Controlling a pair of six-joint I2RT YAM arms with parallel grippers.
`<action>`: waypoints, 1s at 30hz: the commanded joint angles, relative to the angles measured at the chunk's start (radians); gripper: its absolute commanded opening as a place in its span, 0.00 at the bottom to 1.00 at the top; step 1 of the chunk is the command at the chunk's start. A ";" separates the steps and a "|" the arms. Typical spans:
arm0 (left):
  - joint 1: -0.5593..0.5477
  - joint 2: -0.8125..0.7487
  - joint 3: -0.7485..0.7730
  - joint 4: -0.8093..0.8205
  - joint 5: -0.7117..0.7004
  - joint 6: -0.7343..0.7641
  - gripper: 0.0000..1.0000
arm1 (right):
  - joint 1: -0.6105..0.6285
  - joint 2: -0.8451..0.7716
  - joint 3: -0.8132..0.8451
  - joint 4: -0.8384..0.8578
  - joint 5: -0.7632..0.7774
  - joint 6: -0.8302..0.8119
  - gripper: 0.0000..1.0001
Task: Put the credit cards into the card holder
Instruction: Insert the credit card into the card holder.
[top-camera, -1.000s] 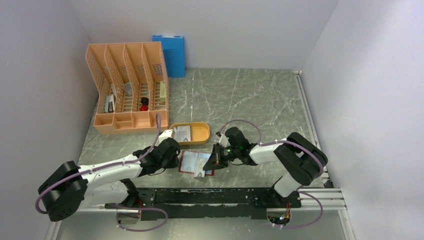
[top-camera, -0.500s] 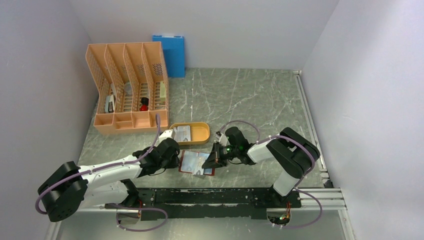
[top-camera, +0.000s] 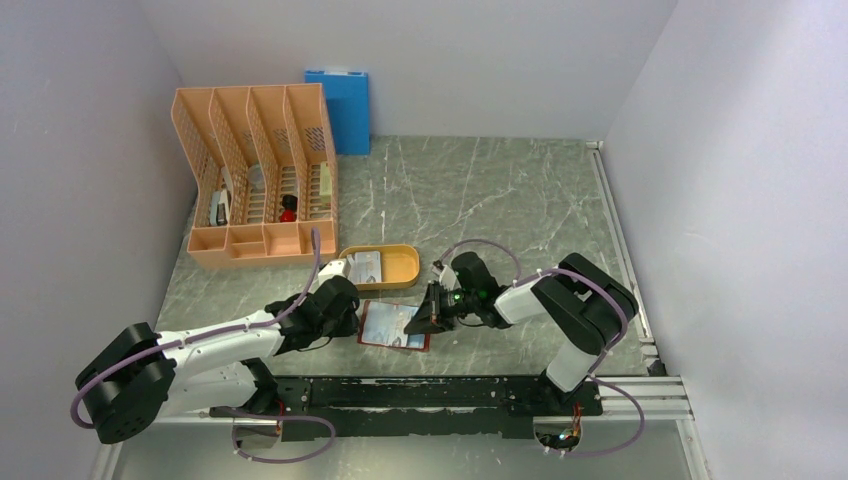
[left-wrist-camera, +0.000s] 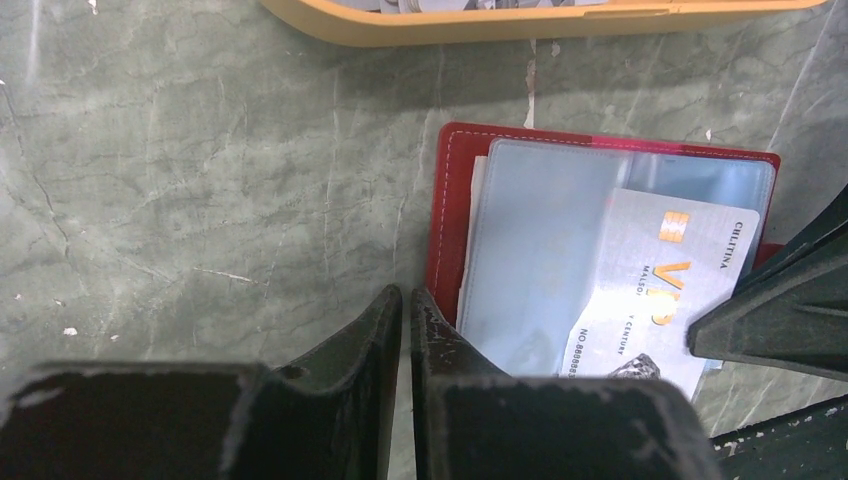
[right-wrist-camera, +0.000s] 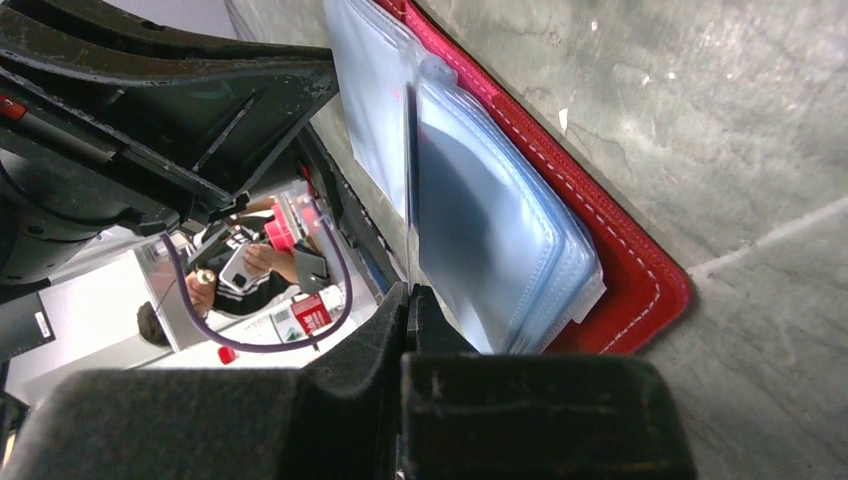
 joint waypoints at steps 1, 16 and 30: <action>0.003 0.015 -0.035 -0.036 0.045 0.003 0.14 | -0.012 0.018 0.020 -0.004 0.014 -0.029 0.00; 0.003 0.019 -0.038 -0.033 0.046 0.005 0.13 | -0.029 -0.021 0.042 -0.098 0.047 -0.106 0.00; 0.003 0.034 -0.035 -0.017 0.058 0.008 0.11 | -0.001 0.025 0.053 -0.060 0.017 -0.100 0.00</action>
